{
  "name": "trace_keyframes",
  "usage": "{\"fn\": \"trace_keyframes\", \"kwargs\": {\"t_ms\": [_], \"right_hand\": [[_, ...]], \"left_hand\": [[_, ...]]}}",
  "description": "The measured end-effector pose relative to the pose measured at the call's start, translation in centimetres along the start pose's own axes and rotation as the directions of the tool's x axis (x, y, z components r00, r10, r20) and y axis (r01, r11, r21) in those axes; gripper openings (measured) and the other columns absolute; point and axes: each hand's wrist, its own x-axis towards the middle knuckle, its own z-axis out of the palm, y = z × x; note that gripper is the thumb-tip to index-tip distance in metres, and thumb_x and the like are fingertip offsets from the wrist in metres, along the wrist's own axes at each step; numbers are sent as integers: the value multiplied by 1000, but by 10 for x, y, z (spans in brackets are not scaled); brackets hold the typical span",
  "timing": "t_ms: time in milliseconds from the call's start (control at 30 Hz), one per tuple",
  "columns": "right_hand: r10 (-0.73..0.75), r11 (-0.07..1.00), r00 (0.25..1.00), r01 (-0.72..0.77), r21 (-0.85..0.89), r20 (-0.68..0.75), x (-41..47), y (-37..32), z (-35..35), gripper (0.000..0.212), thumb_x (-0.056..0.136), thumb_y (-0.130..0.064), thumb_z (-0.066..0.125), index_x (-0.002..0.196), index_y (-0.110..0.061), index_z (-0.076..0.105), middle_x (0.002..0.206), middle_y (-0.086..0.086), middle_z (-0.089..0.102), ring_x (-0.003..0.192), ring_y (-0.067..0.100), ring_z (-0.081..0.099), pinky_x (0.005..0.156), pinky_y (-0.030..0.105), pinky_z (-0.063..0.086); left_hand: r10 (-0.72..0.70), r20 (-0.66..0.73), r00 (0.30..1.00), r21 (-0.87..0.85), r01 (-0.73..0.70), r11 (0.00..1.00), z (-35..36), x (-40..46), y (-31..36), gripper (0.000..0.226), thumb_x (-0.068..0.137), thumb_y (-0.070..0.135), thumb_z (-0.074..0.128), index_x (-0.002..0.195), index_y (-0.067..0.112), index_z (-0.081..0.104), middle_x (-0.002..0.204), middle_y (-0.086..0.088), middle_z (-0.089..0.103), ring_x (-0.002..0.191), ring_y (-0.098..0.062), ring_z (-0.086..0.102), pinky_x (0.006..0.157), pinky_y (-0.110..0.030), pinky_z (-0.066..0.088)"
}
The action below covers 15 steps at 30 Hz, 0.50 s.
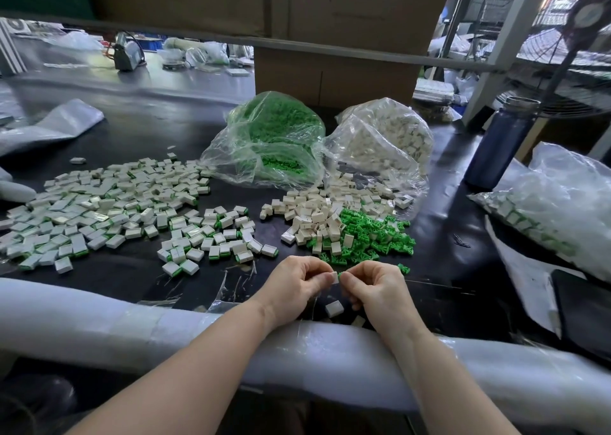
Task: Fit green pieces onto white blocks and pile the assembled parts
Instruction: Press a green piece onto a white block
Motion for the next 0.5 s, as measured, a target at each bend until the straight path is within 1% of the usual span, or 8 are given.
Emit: {"fn": "trace_keyframes", "kwargs": {"t_ms": [100,167,233,333,400,500], "right_hand": [[14,999,999,-12,-45,34,0,-1,0,17,85,-3,63,67,-4,63,51,2,57,41,4,46,43,17,40],[19,997,998,-15,-79,53,0,-1,-1,18,84,-3,63,66,-6,63,51,3,58,41,3,46,44,17,39],[25,993,998,-17,-116,66,0,-1,-2,19,84,-4,64,65,-8,63,53,3,59,42,3,46,45,18,39],[35,991,996,-24,-134,80,-1,-1,-3,20,83,-6,64,64,-11,64,52,1,60,44,6,48,46,21,40],[34,990,996,-21,-141,88,-1,-2,-4,21,82,-5,64,62,-12,63,51,-1,60,44,7,48,46,22,40],[28,988,995,-12,-154,100,-1,-3,-5,21,82,-4,64,62,-11,63,52,0,60,45,6,48,47,21,40]], "left_hand": [[2,2,1000,42,-2,999,0,-1,-2,13,89,13,61,92,5,70,80,-14,66,72,-15,54,77,-33,49],[7,0,1000,69,-7,998,0,-1,-4,13,88,13,62,94,4,70,86,-18,69,75,-16,56,80,-33,49],[15,-10,1000,97,-14,995,1,1,-5,13,87,13,63,95,5,70,87,-14,70,76,-13,57,79,-29,48],[37,-15,999,137,-34,990,2,2,-6,11,87,14,64,93,8,71,81,-3,66,75,-9,57,76,-22,47],[48,-17,999,154,-45,987,2,2,-7,11,86,13,64,93,8,71,80,0,65,74,-8,56,75,-19,46],[64,-17,998,167,-61,984,3,1,-6,11,86,13,64,92,7,71,80,2,63,75,-7,55,75,-19,45]]}}
